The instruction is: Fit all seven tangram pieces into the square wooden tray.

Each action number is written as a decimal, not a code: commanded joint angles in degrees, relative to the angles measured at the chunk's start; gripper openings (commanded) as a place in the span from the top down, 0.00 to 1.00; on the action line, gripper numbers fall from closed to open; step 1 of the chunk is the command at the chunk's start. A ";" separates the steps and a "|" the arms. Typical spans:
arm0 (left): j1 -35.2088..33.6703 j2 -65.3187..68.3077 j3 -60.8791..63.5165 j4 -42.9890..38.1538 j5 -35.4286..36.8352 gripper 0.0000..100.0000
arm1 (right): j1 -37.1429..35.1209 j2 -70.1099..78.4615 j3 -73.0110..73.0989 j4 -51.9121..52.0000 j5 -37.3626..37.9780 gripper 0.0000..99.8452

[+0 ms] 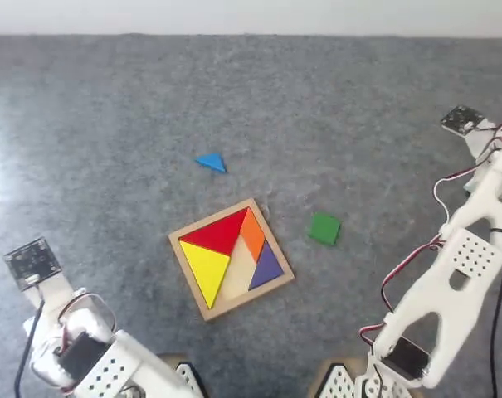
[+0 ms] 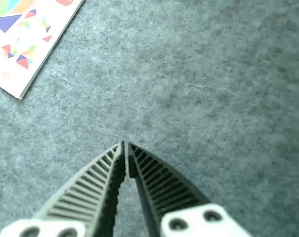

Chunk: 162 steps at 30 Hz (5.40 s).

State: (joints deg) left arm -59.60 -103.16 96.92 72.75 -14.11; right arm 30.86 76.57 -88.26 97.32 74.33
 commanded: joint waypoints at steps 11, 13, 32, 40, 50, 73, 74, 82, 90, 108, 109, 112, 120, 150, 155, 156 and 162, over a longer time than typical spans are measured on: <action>-0.26 -1.05 -1.19 0.00 -0.26 0.99 | 0.22 5.41 -2.90 -5.23 1.67 0.74; -0.26 -1.05 -1.19 0.00 -0.26 0.99 | -0.66 5.41 -2.90 -4.79 2.81 0.74; -0.26 -1.05 -1.19 0.00 -0.26 0.99 | -3.47 2.95 1.32 5.49 8.26 0.93; -0.18 -1.05 -1.19 0.09 -0.26 0.99 | -3.30 -4.44 8.26 5.76 5.98 0.93; -0.18 -1.05 -1.19 0.09 -0.26 0.99 | -8.22 -31.43 37.27 5.58 -5.63 0.93; -0.18 -1.05 -1.19 0.09 -0.44 0.99 | -61.32 -89.54 99.69 1.10 -18.20 0.93; -0.18 -1.05 -1.19 0.09 -0.44 0.99 | -64.92 -90.51 101.63 0.04 -19.78 0.93; -0.09 -1.05 -1.19 0.09 -0.44 0.98 | -88.31 -91.12 110.77 -9.19 -28.04 0.93; -0.09 -1.05 -1.19 0.09 -0.44 0.98 | -94.11 -87.34 110.59 -19.12 -28.57 0.93; 0.00 -1.05 -1.19 0.09 -0.44 0.98 | -93.67 -72.40 109.80 -31.16 -23.47 0.93; 0.00 -1.05 -1.19 0.18 -0.44 0.98 | -92.70 -72.40 109.80 -31.78 -23.03 0.93; 0.00 -1.05 -1.19 0.18 -0.44 0.98 | -91.56 -72.40 109.80 -33.01 -23.03 0.92; 0.00 -1.05 -1.19 0.18 -0.44 0.98 | -91.47 -72.66 109.80 -32.92 -23.56 0.68; 0.00 -1.05 -1.19 0.26 -0.53 0.98 | -91.91 -88.13 136.00 -54.29 -29.27 0.78; 0.09 -1.05 -1.19 0.26 -0.53 0.98 | -92.09 -89.36 136.35 -50.59 -29.19 0.78; 0.09 -1.05 -1.19 0.26 -0.53 0.98 | -92.00 -90.15 136.44 -50.15 -29.10 0.78; 0.00 -1.05 -1.19 0.26 -0.53 0.98 | -92.09 -95.43 141.89 -54.37 -27.34 0.78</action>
State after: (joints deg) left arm -59.60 -103.16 96.92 72.75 -14.29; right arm -60.66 -15.03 51.78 45.19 46.02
